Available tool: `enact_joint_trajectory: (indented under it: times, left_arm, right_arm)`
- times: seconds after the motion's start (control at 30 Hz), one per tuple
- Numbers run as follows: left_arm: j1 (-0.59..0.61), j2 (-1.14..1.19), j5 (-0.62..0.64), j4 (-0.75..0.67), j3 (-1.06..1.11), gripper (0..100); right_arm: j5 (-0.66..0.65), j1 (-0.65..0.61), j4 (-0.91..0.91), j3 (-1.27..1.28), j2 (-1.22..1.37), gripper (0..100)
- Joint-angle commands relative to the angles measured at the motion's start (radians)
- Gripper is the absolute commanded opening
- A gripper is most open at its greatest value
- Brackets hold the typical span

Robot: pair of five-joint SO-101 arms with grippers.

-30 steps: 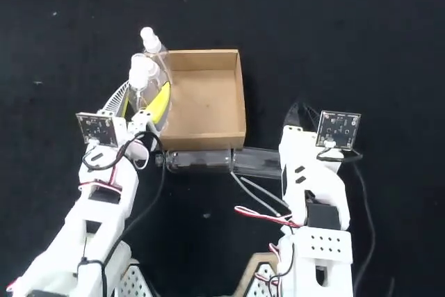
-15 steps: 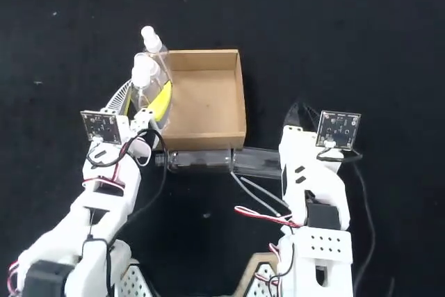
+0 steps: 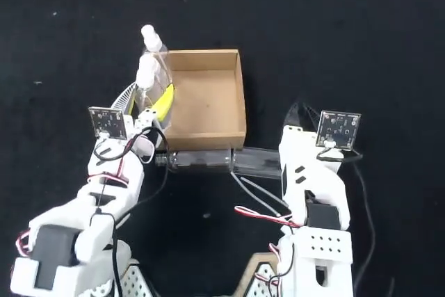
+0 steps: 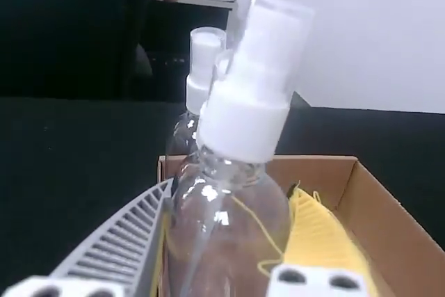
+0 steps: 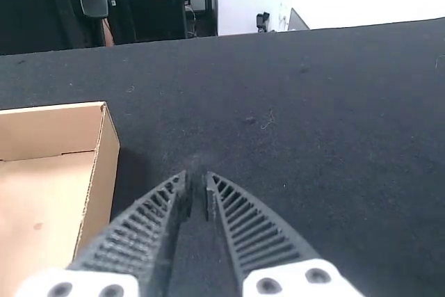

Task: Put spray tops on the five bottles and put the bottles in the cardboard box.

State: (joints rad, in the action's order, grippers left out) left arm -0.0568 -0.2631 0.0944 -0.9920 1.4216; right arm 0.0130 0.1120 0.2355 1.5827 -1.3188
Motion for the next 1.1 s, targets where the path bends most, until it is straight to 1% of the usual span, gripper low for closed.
enact_joint_trajectory:
  times: [0.0,0.27,0.87,0.97,1.07]
  left_arm:
    - [0.025,0.014,-0.012,-0.035,-0.074,3]
    - [0.028,0.044,-0.012,-0.035,-0.082,3]
    - [0.030,0.031,-0.015,-0.035,-0.058,3]
    - [0.030,0.031,-0.057,-0.035,-0.054,3]
    - [0.030,0.031,-0.068,-0.037,-0.045,3]
  right_arm:
    - [0.009,0.014,-0.028,-0.004,-0.018,2.2]
    - [0.009,0.014,-0.028,-0.004,-0.018,2.2]
    - [0.009,0.015,-0.028,-0.004,-0.018,2.2]
    - [0.009,0.015,-0.028,-0.004,-0.018,2.2]
    - [0.009,0.015,-0.028,-0.005,-0.018,2.2]
